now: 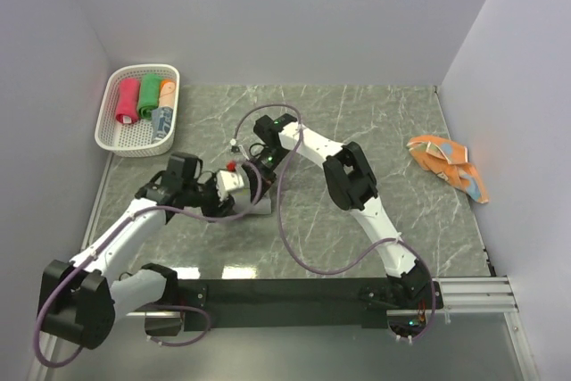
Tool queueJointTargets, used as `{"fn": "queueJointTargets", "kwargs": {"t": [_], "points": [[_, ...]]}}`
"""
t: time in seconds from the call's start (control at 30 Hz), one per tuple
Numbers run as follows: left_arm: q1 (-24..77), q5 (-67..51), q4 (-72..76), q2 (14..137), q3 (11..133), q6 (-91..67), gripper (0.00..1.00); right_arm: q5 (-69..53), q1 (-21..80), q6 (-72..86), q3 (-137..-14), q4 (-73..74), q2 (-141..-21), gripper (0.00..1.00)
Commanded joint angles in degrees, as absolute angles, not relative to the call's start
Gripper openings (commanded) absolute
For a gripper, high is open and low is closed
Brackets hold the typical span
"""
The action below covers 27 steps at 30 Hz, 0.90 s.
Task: Roll the towels
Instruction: Roll the towel
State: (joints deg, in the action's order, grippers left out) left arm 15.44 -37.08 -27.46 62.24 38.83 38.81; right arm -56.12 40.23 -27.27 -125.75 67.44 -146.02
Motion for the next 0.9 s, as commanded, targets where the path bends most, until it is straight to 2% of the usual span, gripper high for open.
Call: {"fn": "queueJointTargets", "kwargs": {"t": [0.0,0.27,0.53,0.87], "points": [[21.5,-33.2,-23.0,61.1,36.7,50.7,0.58,-52.5,40.1,-23.9,-125.0,70.0,-151.0,0.00],[31.8,-24.8,-15.7,67.6,33.8,54.9,0.58,-55.5,39.5,-21.6,-124.9,69.9,-152.8,0.00],[35.0,-18.6,-7.5,74.0,30.2,57.8,0.56,-57.0,40.3,-26.2,-124.8,74.9,-154.0,0.00],[39.0,-17.8,-10.5,68.5,27.6,55.6,0.56,-56.6,42.2,-28.8,-117.7,73.4,-151.6,0.00]]}}
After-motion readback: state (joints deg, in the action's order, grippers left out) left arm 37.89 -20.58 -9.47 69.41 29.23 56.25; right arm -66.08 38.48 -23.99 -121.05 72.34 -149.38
